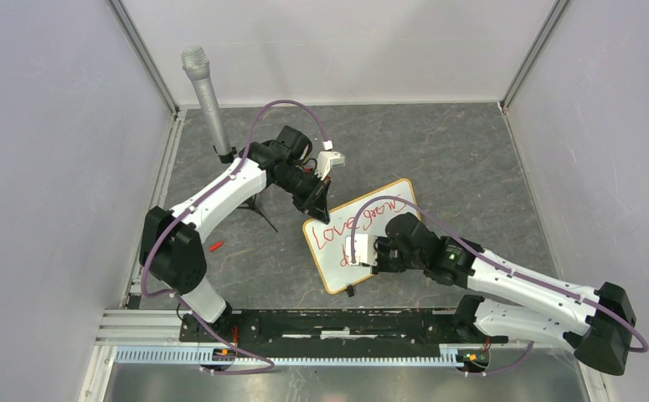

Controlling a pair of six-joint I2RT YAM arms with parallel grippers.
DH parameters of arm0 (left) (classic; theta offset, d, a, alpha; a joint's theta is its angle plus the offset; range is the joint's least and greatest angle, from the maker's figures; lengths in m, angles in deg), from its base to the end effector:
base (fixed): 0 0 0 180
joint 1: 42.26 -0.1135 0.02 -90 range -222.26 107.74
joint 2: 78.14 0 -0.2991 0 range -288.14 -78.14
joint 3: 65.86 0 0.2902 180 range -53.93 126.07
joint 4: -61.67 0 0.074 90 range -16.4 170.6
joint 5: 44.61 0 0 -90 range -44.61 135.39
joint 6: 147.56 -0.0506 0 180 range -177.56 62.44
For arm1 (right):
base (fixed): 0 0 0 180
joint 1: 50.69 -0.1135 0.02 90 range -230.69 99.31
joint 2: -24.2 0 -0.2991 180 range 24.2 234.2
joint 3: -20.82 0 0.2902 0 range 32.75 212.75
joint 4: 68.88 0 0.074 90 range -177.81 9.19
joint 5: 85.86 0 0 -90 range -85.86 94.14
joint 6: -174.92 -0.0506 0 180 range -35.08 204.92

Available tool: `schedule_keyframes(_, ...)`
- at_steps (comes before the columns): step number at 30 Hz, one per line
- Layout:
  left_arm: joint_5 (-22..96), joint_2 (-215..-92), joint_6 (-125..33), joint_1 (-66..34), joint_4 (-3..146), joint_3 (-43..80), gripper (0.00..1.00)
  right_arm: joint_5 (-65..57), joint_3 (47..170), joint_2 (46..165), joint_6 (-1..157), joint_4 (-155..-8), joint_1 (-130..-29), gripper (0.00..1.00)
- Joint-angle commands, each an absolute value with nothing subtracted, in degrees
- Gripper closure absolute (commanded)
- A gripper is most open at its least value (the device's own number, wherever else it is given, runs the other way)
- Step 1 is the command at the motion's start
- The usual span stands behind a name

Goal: Write a sentence on the whiteboard

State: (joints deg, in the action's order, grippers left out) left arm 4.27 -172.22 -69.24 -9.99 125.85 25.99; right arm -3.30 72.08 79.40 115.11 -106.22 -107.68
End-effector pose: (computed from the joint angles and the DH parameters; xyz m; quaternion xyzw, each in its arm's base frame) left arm 0.3003 -0.2290 0.2978 0.4095 0.8231 -0.3724 0.1269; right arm 0.1210 0.1982 0.2572 -0.6462 0.6400 0.1529 0.3867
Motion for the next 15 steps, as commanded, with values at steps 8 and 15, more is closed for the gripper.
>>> schedule_keyframes(8, 4.00, -172.61, -71.55, -9.30, 127.84, 25.27, 0.97, -2.39, 72.21, 78.17, 116.05, -107.92, -107.55, 1.00)
schedule_keyframes(15, 3.91, -172.18, -71.61, -9.28, 127.84, 25.09, 0.98, -2.69, 75.11, 76.57, 115.48, -108.94, -107.47, 1.00)
